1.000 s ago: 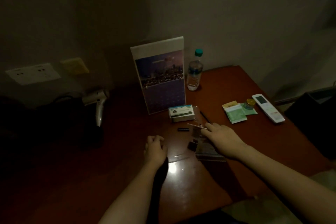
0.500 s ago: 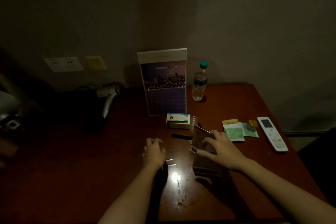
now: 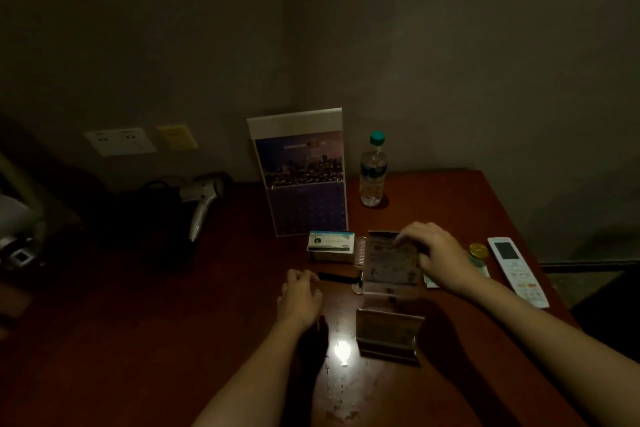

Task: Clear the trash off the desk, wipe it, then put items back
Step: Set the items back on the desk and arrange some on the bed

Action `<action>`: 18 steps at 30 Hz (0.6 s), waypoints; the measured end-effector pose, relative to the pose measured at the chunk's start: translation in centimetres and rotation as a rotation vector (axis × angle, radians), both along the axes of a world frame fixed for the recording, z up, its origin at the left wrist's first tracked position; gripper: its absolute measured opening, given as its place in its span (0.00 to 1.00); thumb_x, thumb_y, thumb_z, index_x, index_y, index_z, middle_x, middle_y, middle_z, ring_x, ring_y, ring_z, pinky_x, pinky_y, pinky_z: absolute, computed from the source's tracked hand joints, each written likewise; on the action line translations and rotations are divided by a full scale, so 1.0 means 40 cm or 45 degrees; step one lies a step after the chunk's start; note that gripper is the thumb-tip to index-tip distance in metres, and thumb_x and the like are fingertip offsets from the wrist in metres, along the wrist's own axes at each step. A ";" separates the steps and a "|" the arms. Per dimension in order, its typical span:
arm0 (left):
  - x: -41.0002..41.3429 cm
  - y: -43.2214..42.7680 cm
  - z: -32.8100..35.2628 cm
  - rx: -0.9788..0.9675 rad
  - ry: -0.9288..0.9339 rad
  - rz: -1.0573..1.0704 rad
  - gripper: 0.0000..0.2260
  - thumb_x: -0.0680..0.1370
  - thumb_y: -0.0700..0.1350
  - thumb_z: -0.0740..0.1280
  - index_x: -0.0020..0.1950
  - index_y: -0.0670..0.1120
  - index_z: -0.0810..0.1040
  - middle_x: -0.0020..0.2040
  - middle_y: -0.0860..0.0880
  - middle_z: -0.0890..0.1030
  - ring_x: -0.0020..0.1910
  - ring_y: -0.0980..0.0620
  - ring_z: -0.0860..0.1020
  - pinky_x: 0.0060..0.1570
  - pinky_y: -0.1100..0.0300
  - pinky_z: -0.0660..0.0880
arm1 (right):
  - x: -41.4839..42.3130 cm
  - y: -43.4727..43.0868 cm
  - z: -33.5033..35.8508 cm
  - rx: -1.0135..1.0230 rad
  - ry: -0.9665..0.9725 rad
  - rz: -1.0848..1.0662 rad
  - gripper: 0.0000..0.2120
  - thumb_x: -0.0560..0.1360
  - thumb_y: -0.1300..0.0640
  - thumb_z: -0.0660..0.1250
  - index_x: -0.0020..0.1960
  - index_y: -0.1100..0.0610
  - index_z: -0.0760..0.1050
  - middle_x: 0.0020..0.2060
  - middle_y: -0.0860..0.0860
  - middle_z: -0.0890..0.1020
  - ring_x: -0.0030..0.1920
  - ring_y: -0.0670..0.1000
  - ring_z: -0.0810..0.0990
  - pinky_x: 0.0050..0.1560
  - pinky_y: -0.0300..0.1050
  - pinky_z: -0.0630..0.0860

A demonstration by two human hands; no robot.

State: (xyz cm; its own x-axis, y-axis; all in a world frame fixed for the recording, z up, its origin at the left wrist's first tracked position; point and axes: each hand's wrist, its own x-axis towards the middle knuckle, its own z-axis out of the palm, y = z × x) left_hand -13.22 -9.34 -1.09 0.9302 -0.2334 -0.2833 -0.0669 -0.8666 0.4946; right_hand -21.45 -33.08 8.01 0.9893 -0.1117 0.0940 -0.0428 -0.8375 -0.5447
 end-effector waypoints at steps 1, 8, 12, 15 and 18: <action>0.005 -0.002 -0.005 0.012 -0.012 -0.011 0.12 0.79 0.45 0.62 0.62 0.53 0.72 0.66 0.51 0.65 0.65 0.50 0.68 0.66 0.53 0.65 | 0.005 -0.019 0.015 0.012 -0.018 -0.016 0.15 0.72 0.70 0.64 0.50 0.53 0.78 0.50 0.44 0.77 0.52 0.47 0.72 0.52 0.44 0.72; 0.068 -0.036 -0.007 -0.038 -0.068 0.015 0.11 0.79 0.45 0.62 0.62 0.52 0.73 0.64 0.51 0.68 0.61 0.51 0.71 0.63 0.53 0.69 | 0.132 -0.200 0.056 0.122 -0.092 -0.327 0.16 0.72 0.75 0.61 0.45 0.54 0.76 0.48 0.49 0.76 0.50 0.48 0.68 0.46 0.43 0.65; 0.110 -0.057 -0.029 -0.101 -0.213 -0.111 0.12 0.77 0.45 0.64 0.60 0.51 0.75 0.60 0.51 0.72 0.58 0.50 0.75 0.56 0.54 0.73 | 0.205 -0.243 -0.009 0.124 0.013 -0.445 0.18 0.70 0.77 0.59 0.43 0.56 0.76 0.49 0.55 0.78 0.51 0.53 0.69 0.44 0.43 0.62; 0.144 -0.079 -0.048 -0.189 -0.315 -0.172 0.10 0.76 0.44 0.67 0.56 0.50 0.76 0.57 0.53 0.74 0.54 0.52 0.77 0.51 0.56 0.75 | 0.264 -0.283 -0.037 0.190 0.044 -0.500 0.17 0.72 0.76 0.59 0.44 0.56 0.77 0.50 0.53 0.75 0.53 0.52 0.69 0.47 0.43 0.67; 0.182 -0.094 -0.071 -0.277 -0.404 -0.170 0.07 0.75 0.42 0.69 0.52 0.50 0.77 0.53 0.56 0.75 0.48 0.53 0.78 0.45 0.57 0.76 | 0.338 -0.332 -0.055 0.254 0.060 -0.575 0.16 0.74 0.74 0.58 0.43 0.55 0.76 0.52 0.53 0.72 0.52 0.50 0.68 0.43 0.40 0.68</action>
State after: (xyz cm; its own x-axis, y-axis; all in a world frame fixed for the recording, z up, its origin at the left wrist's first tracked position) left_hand -5.95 -13.10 -3.94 0.9209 -0.3810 0.0825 -0.3508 -0.7174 0.6019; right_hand -7.94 -46.38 5.81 0.8405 -0.5416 -0.0165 -0.4061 -0.6094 -0.6810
